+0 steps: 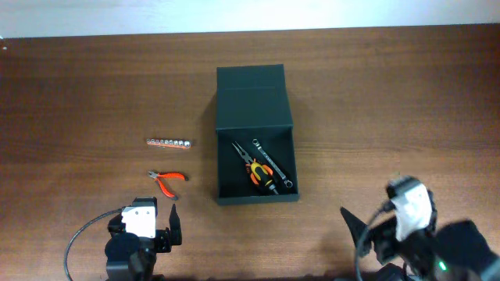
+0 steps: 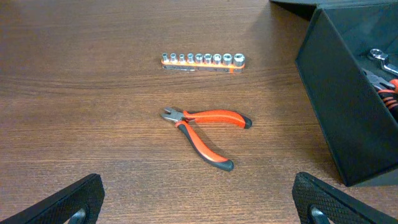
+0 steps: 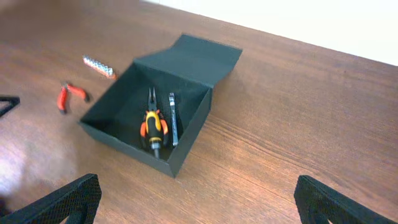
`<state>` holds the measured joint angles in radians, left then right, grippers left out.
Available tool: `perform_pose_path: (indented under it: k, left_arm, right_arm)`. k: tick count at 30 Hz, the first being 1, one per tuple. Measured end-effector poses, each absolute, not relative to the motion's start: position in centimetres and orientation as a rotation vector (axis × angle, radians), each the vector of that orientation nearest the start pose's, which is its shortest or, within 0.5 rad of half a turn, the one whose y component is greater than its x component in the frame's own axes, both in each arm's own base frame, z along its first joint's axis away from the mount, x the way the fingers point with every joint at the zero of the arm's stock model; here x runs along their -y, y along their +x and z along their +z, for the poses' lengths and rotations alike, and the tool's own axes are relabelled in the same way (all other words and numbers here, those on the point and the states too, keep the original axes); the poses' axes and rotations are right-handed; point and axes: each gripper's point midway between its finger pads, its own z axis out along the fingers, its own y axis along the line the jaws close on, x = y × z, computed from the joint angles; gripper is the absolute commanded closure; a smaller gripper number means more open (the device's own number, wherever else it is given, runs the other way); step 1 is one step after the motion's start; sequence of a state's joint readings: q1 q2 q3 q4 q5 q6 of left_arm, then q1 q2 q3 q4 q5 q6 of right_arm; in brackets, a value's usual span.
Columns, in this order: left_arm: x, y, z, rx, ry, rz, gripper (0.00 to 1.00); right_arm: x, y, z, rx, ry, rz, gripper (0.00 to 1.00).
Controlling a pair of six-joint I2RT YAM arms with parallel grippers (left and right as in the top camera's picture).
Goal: Pack container
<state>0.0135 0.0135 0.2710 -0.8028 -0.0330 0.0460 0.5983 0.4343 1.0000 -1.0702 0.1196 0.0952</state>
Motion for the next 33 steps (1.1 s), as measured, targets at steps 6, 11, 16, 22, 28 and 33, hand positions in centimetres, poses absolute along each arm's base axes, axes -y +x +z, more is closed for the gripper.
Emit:
perform_pose_path:
  k: [6,11,16,22,28,33]
  left_arm:
    - [-0.8,18.8,11.0,-2.117,0.015,0.07,0.01]
    - [-0.8,18.8,11.0,-2.117,0.015,0.07,0.01]
    - [-0.8,18.8,11.0,-2.117,0.015,0.07,0.01]
    - [-0.8,18.8,11.0,-2.117,0.015,0.07,0.01]
    - [-0.8,18.8,11.0,-2.117,0.015,0.07,0.01]
    - [-0.8,18.6,10.7,-2.129,0.015,0.071,0.01]
  right_arm:
    - [-6.9,13.8,28.2,-1.987,-0.397,0.341,0.01]
    - [-6.9,13.8,28.1,-1.985,-0.391,0.346,0.01]
    - [-6.9,13.8,28.1,-1.986,-0.389,0.347,0.01]
    - [-6.9,13.8,28.1,-1.986,-0.389,0.348,0.01]
    - [-6.9,13.8,28.1,-1.986,-0.388,0.348,0.01]
    - [-6.9,13.8,28.1,-1.986,-0.388,0.348,0.01]
